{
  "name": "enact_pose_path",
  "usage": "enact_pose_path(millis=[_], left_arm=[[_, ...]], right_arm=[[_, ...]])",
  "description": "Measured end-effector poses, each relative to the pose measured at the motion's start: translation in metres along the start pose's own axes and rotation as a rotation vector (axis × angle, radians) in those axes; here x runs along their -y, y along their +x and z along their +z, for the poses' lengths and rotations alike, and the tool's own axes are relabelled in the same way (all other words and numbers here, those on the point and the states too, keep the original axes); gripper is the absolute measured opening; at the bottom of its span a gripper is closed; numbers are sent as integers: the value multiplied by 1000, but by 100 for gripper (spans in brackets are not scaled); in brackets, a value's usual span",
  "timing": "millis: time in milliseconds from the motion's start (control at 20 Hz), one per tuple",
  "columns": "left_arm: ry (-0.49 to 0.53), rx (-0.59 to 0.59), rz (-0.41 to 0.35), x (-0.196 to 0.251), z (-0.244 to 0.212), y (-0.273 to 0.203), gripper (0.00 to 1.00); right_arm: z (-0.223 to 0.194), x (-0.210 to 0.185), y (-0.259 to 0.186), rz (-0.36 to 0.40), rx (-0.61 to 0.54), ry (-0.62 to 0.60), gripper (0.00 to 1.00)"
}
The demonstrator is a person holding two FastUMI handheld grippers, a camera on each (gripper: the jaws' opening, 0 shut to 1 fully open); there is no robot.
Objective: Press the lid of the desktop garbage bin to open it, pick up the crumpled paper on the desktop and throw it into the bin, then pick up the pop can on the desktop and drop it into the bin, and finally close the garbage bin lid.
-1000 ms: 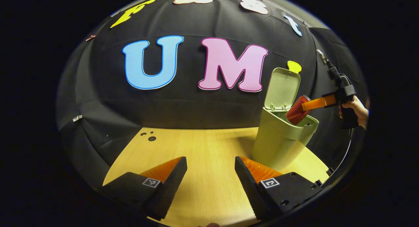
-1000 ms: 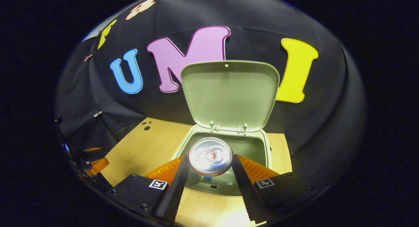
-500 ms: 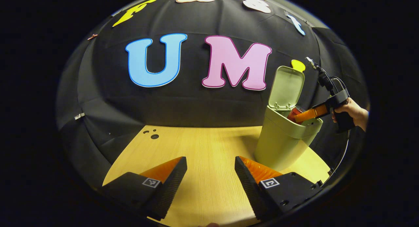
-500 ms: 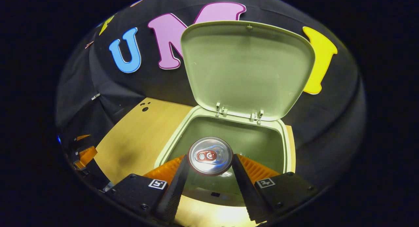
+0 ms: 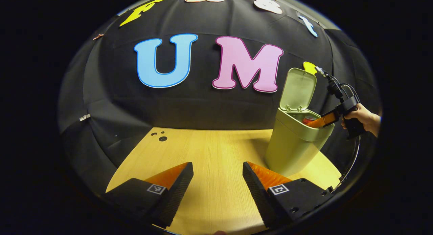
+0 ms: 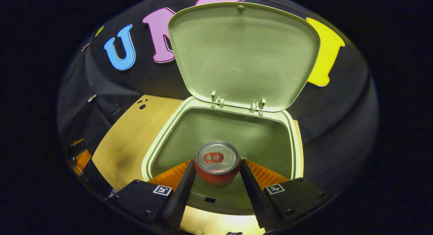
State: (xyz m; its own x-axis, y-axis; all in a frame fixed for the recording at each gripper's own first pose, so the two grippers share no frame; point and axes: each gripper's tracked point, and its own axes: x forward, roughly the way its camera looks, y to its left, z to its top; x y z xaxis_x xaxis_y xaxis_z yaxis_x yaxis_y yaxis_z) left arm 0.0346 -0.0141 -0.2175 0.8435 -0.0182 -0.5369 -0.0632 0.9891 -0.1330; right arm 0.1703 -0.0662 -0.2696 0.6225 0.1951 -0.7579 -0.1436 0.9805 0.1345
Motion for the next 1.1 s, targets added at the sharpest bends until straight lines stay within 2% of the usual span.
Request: enact_pose_path(millis=[700,1100], left_arm=[[2,10,8,-6,-2,-17,95],[6,9,-2,-3,-5,-26,95]], right_arm=[[1,-7,-11,17,31,9,84],[33,-15,-52,13,153,11,84]])
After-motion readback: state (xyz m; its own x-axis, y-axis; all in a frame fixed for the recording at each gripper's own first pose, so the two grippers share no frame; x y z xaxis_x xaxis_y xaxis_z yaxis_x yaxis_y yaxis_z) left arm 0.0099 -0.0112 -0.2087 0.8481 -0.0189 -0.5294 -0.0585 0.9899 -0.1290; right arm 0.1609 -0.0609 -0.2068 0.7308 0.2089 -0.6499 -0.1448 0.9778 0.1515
